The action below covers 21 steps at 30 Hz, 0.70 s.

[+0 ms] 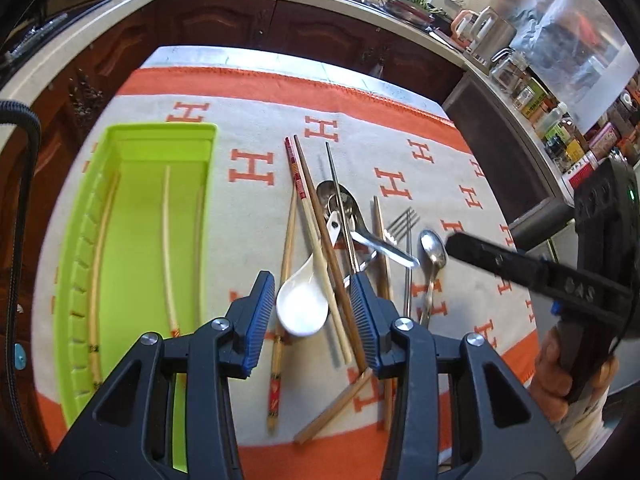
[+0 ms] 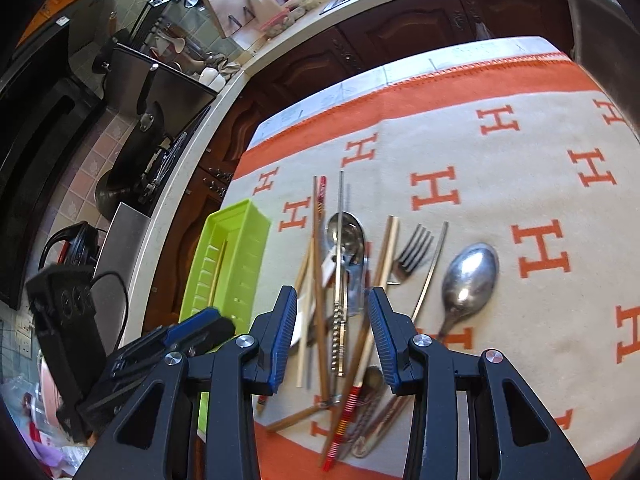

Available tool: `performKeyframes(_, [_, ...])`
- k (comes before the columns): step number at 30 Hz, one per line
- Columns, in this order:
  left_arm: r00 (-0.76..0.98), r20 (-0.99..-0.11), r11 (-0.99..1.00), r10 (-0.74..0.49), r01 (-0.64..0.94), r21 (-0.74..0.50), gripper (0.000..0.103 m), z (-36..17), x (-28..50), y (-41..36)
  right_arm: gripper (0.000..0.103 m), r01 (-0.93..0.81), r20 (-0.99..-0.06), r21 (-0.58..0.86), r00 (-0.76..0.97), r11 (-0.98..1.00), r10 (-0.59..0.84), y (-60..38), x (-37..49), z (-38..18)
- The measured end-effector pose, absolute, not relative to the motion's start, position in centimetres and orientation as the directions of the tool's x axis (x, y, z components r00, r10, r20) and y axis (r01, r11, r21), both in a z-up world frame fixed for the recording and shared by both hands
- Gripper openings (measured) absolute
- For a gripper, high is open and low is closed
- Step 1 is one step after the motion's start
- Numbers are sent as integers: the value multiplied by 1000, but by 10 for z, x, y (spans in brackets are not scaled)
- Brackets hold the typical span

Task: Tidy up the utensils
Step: 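Grasp a red-striped chopstick with the left tool while the right tool grasps two chopsticks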

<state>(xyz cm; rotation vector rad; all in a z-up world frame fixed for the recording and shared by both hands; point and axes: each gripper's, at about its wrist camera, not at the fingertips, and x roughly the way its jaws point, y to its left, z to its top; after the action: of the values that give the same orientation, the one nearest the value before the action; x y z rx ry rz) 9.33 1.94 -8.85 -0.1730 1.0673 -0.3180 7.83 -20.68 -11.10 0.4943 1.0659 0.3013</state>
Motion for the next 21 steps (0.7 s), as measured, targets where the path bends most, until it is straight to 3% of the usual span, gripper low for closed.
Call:
performKeyframes(8, [397, -861, 948, -319, 116, -298, 19, -121, 139, 1, 32, 18, -770, 541, 413, 841, 487, -221, 86, -144])
performKeyframes(14, [374, -877, 953, -302, 107, -283, 15, -138, 158, -12, 20, 0, -779, 541, 376, 841, 501, -217, 94, -165])
performKeyframes(21, [349, -890, 956, -294, 105, -275, 15, -153, 169, -26, 19, -18, -796, 532, 330, 846, 507, -198, 109, -183])
